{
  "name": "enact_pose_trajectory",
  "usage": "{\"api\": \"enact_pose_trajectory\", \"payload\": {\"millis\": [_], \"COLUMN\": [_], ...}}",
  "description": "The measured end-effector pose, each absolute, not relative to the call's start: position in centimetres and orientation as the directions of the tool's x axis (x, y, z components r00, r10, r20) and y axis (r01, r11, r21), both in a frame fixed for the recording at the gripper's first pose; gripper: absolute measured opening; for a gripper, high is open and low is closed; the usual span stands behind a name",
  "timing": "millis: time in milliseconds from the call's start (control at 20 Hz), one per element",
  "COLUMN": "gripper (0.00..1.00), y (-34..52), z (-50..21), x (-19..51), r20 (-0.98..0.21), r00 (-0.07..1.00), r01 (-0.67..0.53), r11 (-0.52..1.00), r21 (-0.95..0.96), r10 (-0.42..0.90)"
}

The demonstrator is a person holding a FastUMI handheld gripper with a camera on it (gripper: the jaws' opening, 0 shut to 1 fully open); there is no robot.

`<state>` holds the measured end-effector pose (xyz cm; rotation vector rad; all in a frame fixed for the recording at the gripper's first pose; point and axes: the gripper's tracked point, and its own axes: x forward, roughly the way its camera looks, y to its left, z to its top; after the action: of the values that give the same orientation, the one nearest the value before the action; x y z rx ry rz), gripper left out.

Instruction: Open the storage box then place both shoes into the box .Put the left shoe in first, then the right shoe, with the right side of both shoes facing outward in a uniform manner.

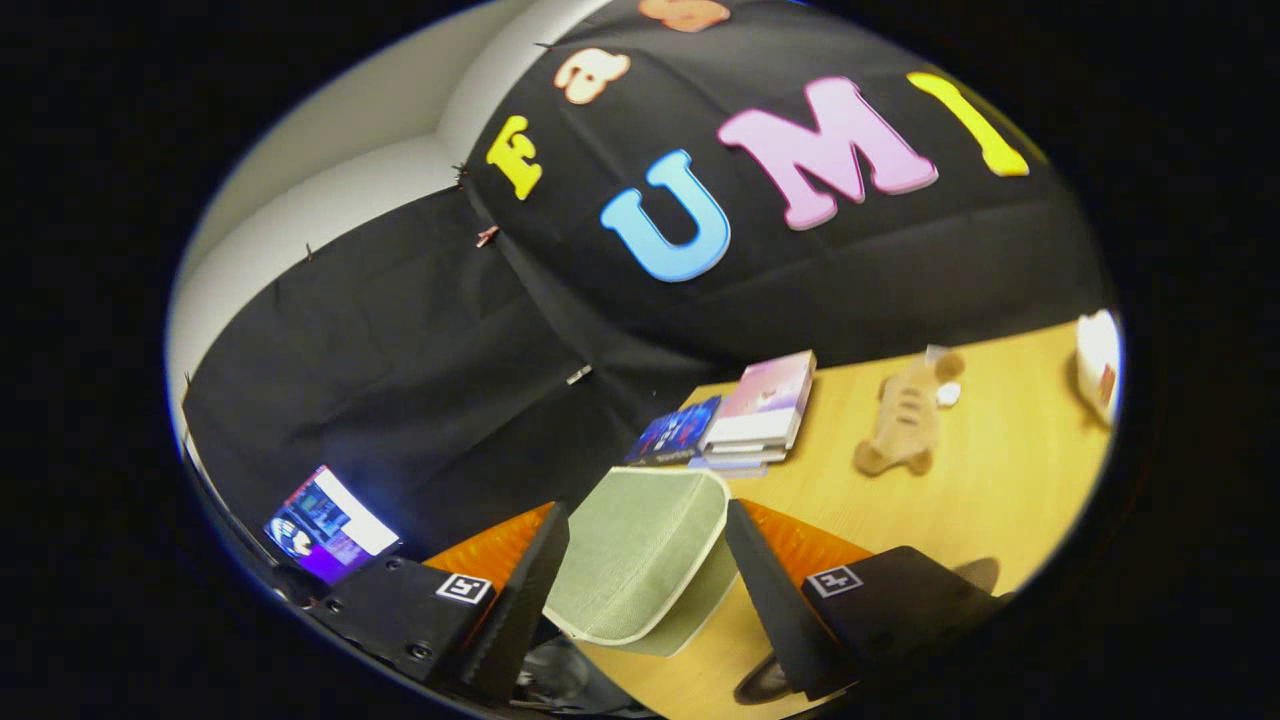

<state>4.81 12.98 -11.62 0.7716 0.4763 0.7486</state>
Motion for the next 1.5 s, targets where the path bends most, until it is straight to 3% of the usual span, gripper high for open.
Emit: {"api": "enact_pose_trajectory", "payload": {"millis": [250,600,900,1100,1200,1250,1300,1400,1500], "gripper": [0.97,0.96,0.96,0.86,0.86,0.83,0.72,0.68,0.36], "y": [15.5,21.6,24.4,25.1,25.0,24.7,24.9,25.1,24.5], "z": [-17.6,-22.1,-23.4,-23.3,-22.8,-22.4,-22.0,-22.3,-21.3], "x": [5.6,3.5,3.0,3.1,3.2,3.5,3.5,3.4,3.3], "r20": [-0.111,-0.061,0.018,0.077,0.121,0.147,0.169,0.174,0.222], "r00": [0.481,0.279,0.223,0.213,0.215,0.220,0.226,0.232,0.249], "r01": [-0.284,-0.143,-0.036,0.009,0.029,0.040,0.053,0.068,0.070], "r11": [0.274,0.105,-0.010,-0.081,-0.130,-0.159,-0.185,-0.194,-0.246], "r21": [0.919,0.984,0.999,0.997,0.991,0.986,0.981,0.979,0.967], "r10": [0.870,0.958,0.975,0.974,0.969,0.964,0.959,0.957,0.943]}}
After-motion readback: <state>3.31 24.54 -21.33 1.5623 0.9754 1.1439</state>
